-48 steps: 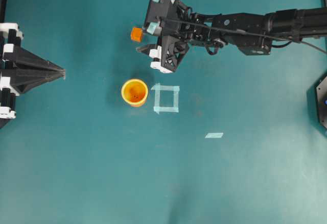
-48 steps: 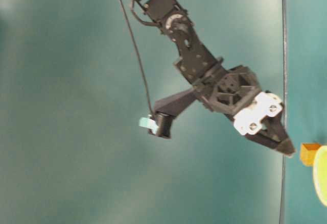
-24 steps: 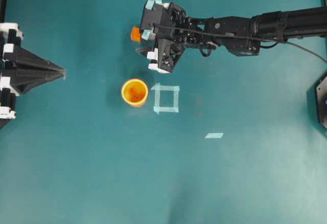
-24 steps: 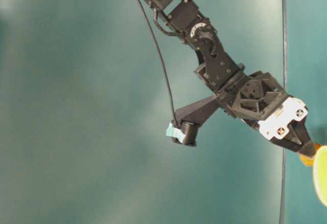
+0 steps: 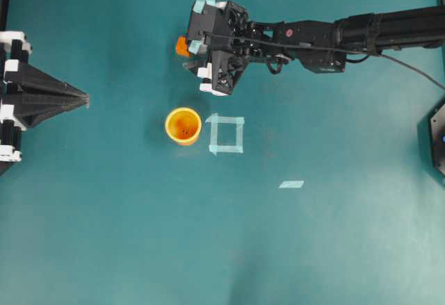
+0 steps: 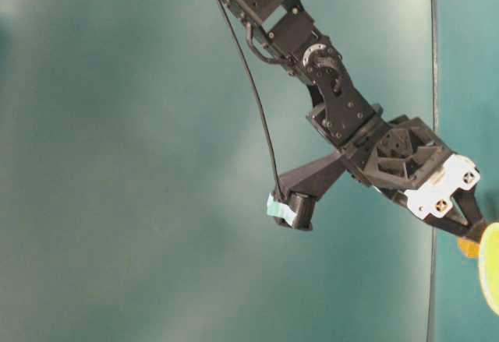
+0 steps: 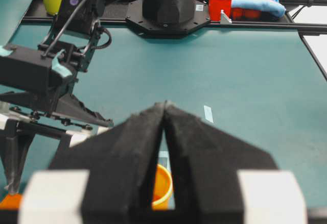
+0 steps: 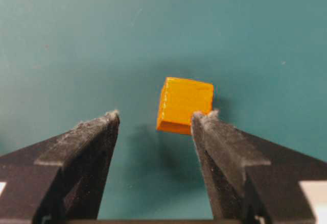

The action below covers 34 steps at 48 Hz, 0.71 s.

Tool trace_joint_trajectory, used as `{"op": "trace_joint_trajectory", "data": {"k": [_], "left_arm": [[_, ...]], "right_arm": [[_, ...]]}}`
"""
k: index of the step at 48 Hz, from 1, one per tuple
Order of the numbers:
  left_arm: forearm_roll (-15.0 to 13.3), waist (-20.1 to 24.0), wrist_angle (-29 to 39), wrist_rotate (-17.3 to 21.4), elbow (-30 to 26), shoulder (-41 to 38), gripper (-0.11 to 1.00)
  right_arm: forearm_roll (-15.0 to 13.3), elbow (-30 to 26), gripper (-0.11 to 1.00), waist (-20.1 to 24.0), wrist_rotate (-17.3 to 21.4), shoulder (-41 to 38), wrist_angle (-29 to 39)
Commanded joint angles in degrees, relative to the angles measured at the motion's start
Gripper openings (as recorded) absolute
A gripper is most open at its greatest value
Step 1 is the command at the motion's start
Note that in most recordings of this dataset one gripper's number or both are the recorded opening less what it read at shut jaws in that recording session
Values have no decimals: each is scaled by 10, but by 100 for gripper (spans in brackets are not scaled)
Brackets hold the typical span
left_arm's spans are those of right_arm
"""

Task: Move the block toward the cup with right arm.
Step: 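Lower the open right gripper around the orange cube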

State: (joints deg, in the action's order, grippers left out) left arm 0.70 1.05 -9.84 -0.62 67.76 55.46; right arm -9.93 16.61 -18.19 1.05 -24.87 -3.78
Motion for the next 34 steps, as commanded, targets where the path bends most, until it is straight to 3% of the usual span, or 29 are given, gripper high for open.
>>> {"op": "trace_joint_trajectory", "data": {"k": [1,22,34], "left_arm": [[2,1,-6,-1,-11,-4,8],[2,1,-6,0,-12,-4,8],[2,1,-6,0,-11,-4,8]], "right_arm": [[-4,-15,62,-4,-1,12,-4],[-48,-18,62,-4,-2,12,-4],[-54,-18,62,-4,-2,25,-1]]}}
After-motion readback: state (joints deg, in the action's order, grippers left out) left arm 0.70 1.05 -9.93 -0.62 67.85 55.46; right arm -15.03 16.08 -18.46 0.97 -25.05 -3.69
